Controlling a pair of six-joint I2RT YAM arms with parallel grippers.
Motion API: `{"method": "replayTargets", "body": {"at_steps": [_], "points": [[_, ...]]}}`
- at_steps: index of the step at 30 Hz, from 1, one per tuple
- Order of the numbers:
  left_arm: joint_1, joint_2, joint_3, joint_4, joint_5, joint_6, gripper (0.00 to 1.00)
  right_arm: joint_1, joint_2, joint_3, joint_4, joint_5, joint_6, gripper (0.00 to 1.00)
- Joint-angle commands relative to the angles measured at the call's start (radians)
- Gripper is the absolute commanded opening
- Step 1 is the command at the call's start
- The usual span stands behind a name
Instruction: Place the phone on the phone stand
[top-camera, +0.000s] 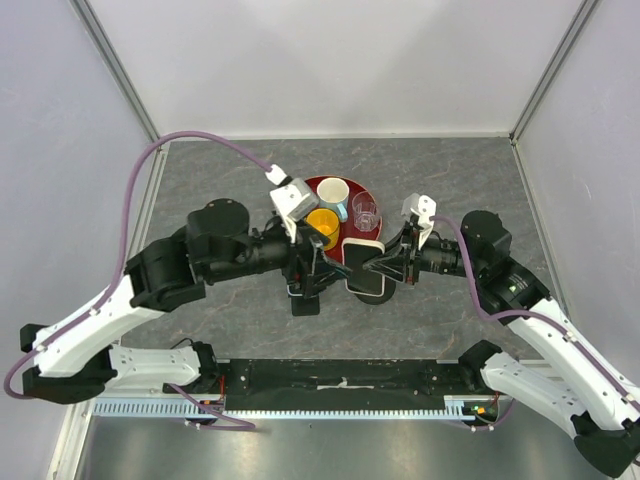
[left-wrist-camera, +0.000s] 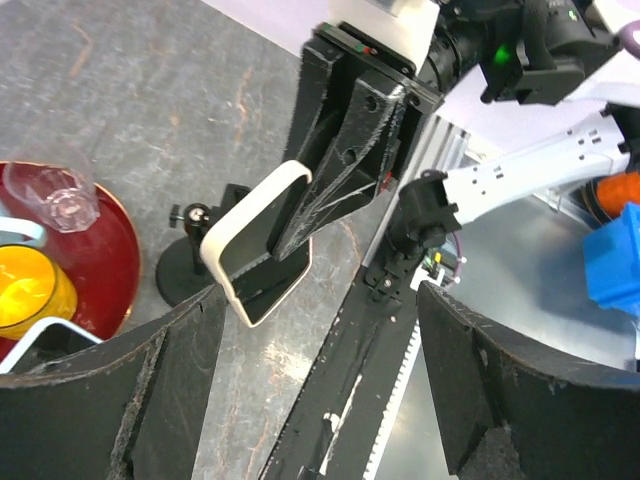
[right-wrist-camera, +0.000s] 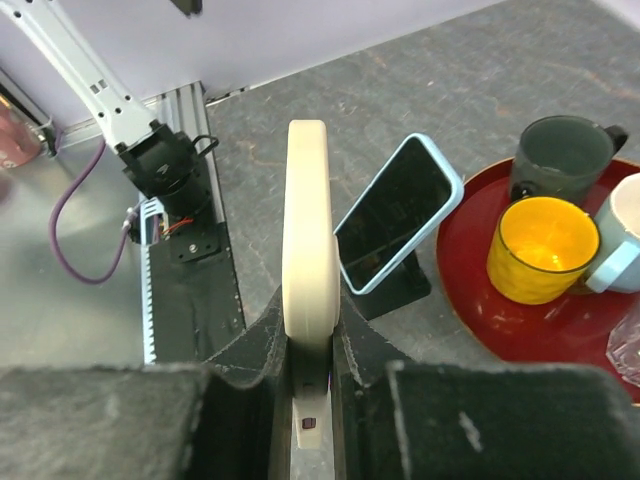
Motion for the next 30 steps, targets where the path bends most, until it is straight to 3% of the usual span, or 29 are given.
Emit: {"method": "replayTargets", "body": {"at_steps": [1,10,16,20,30], "points": [[-0.002,0.036,0.051,-0.005,0.119,0.003,0.83,0.001,-0.008,0.082,0.013,-0.065,0.006,0.0],[-0.002,-0.044,-0.118,0.114,0.054,-0.069,0.82,0.003,-0.104,0.06,-0.016,-0.004,0.106,0.0],[-0.001,-0.205,-0.369,0.321,-0.018,-0.203,0.8,0.003,-0.27,-0.093,0.106,0.277,0.448,0.0],[0.002,-0.253,-0.535,0.49,0.098,-0.27,0.84,0.003,-0.371,-0.207,0.223,0.3,0.627,0.0],[0.014,-0.155,-0.609,0.708,0.281,-0.328,0.86,0.003,-0.379,-0.228,0.343,0.213,0.735,0.0]]}}
